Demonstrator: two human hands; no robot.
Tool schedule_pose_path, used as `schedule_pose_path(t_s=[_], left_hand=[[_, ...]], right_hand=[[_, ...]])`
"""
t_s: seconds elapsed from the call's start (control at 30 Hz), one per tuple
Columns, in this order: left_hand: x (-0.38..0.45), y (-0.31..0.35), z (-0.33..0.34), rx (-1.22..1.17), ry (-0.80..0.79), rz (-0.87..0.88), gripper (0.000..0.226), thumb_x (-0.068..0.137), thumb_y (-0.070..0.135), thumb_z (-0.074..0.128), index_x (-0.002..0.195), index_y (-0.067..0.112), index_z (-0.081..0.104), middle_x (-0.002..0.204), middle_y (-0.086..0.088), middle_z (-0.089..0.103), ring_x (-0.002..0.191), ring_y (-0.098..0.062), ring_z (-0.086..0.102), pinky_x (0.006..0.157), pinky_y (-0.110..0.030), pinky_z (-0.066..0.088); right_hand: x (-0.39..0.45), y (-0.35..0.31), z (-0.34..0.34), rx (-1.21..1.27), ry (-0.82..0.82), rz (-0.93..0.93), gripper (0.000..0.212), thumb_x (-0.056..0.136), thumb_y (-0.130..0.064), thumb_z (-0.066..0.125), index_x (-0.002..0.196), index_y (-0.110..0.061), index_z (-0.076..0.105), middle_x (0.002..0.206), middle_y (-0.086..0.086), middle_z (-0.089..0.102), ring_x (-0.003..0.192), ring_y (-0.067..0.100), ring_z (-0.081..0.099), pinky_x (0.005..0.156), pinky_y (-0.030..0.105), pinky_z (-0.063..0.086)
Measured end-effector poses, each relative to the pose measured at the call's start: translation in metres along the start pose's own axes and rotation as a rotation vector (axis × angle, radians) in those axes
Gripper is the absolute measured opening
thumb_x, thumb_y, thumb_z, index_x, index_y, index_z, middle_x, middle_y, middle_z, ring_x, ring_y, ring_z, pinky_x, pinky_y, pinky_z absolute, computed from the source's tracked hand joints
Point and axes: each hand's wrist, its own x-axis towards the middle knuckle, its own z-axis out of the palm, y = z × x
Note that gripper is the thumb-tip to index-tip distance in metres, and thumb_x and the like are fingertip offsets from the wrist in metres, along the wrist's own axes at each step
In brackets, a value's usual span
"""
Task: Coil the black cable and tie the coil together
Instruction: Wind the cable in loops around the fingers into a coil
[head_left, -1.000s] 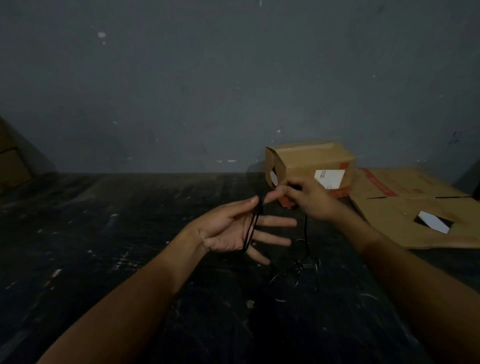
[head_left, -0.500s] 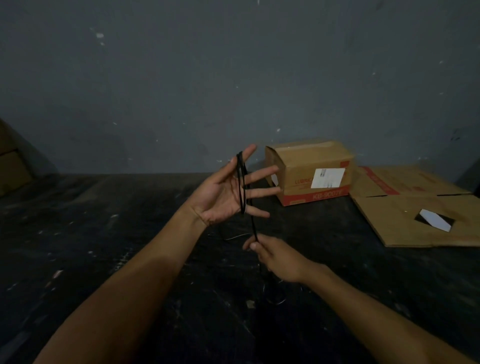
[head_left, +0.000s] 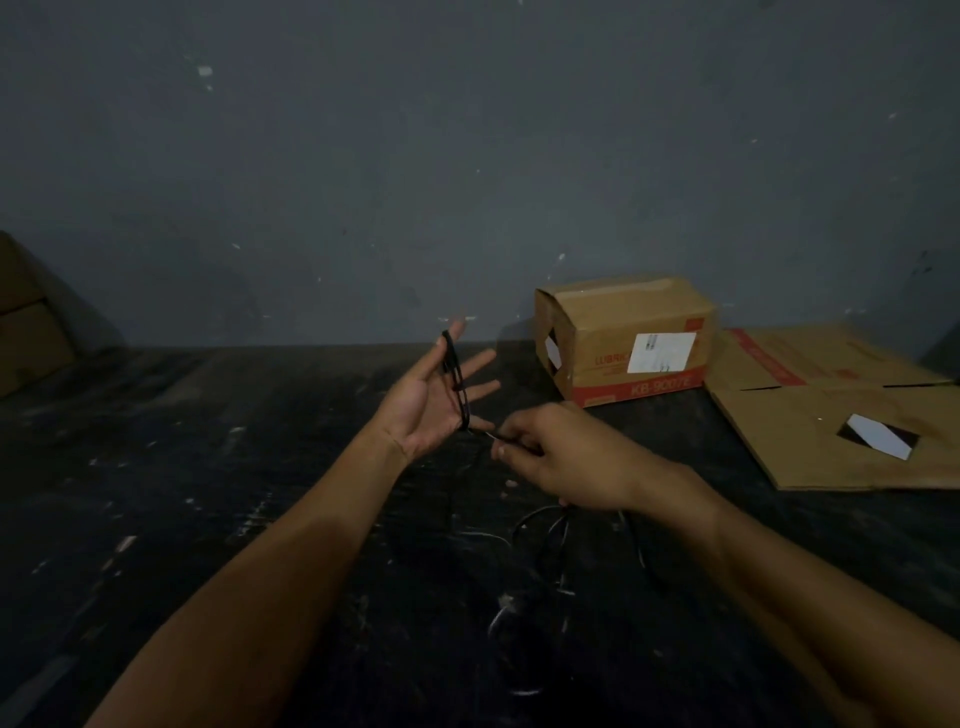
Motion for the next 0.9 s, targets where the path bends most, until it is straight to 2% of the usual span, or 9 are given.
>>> schedule_pose_path(t_s=[0.07, 0.13, 0.23, 0.3, 0.33, 0.5, 0.6, 0.8, 0.9], left_hand=[[-0.003, -0.003, -0.002, 0.080, 0.014, -0.052, 0.035, 0.098, 0.049, 0.039, 0.129, 0.050, 0.055, 0.145, -0.009, 0.051, 0.137, -0.042, 0.038, 0.108, -0.073, 0.022], [-0.008, -0.007, -0.002, 0.155, -0.002, -0.104, 0.036, 0.099, 0.047, 0.040, 0.131, 0.048, 0.055, 0.147, -0.012, 0.049, 0.131, -0.037, 0.048, 0.110, -0.059, 0.032], [-0.016, -0.007, 0.002, 0.215, -0.083, -0.183, 0.043, 0.097, 0.043, 0.046, 0.140, 0.040, 0.049, 0.140, -0.011, 0.057, 0.125, -0.026, 0.057, 0.092, -0.038, 0.053], [-0.021, -0.004, 0.007, 0.266, -0.167, -0.245, 0.046, 0.095, 0.044, 0.050, 0.140, 0.039, 0.049, 0.140, -0.010, 0.058, 0.127, -0.028, 0.056, 0.081, -0.043, 0.056], [-0.022, -0.002, 0.010, 0.283, -0.205, -0.274, 0.045, 0.094, 0.044, 0.051, 0.138, 0.039, 0.051, 0.140, -0.010, 0.058, 0.126, -0.030, 0.057, 0.081, -0.048, 0.056], [-0.025, 0.006, 0.021, 0.270, -0.323, -0.397, 0.045, 0.093, 0.044, 0.053, 0.138, 0.041, 0.051, 0.144, -0.014, 0.052, 0.129, -0.039, 0.051, 0.094, -0.065, 0.046], [-0.029, 0.007, 0.022, 0.240, -0.397, -0.435, 0.047, 0.094, 0.045, 0.051, 0.141, 0.042, 0.046, 0.149, -0.016, 0.046, 0.134, -0.042, 0.045, 0.096, -0.067, 0.039], [-0.041, 0.002, 0.030, 0.055, -0.620, -0.435, 0.045, 0.100, 0.043, 0.043, 0.145, 0.038, 0.041, 0.154, -0.019, 0.037, 0.141, -0.047, 0.029, 0.101, -0.071, 0.027], [-0.045, 0.001, 0.040, -0.035, -0.710, -0.385, 0.043, 0.101, 0.042, 0.039, 0.144, 0.036, 0.042, 0.153, -0.020, 0.037, 0.142, -0.051, 0.021, 0.102, -0.074, 0.022]], right_hand=[[0.003, -0.004, -0.014, -0.116, 0.019, -0.011, 0.018, 0.094, -0.035, 0.055, 0.103, -0.025, 0.067, 0.088, -0.005, 0.069, 0.075, 0.010, 0.063, 0.068, 0.036, 0.054], [0.009, -0.006, -0.031, -0.254, 0.062, -0.045, 0.017, 0.092, -0.035, 0.057, 0.104, -0.030, 0.067, 0.096, -0.003, 0.070, 0.082, 0.011, 0.063, 0.069, 0.033, 0.052], [0.021, -0.007, -0.058, -0.480, 0.126, -0.079, 0.013, 0.086, -0.040, 0.063, 0.096, -0.033, 0.067, 0.088, -0.004, 0.065, 0.077, 0.015, 0.057, 0.055, 0.026, 0.035], [0.030, -0.006, -0.073, -0.578, 0.134, -0.081, 0.015, 0.083, -0.044, 0.066, 0.088, -0.030, 0.064, 0.080, -0.004, 0.056, 0.074, 0.017, 0.051, 0.050, 0.025, 0.027], [0.034, -0.005, -0.077, -0.609, 0.131, -0.082, 0.017, 0.082, -0.046, 0.066, 0.085, -0.029, 0.062, 0.080, -0.003, 0.052, 0.075, 0.018, 0.050, 0.052, 0.027, 0.029], [0.044, 0.006, -0.089, -0.600, 0.106, -0.129, 0.016, 0.083, -0.043, 0.065, 0.083, -0.028, 0.059, 0.090, -0.002, 0.061, 0.087, 0.021, 0.058, 0.068, 0.039, 0.047], [0.044, 0.015, -0.093, -0.552, 0.118, -0.200, 0.014, 0.087, -0.037, 0.063, 0.092, -0.024, 0.065, 0.096, -0.003, 0.064, 0.091, 0.018, 0.057, 0.074, 0.042, 0.049], [0.046, 0.050, -0.090, -0.405, 0.206, -0.181, 0.017, 0.094, -0.031, 0.054, 0.096, -0.020, 0.067, 0.084, -0.003, 0.063, 0.077, 0.014, 0.055, 0.063, 0.032, 0.040], [0.042, 0.062, -0.071, -0.280, 0.249, -0.090, 0.017, 0.097, -0.028, 0.049, 0.097, -0.022, 0.065, 0.080, -0.005, 0.064, 0.076, 0.020, 0.061, 0.065, 0.037, 0.048]])
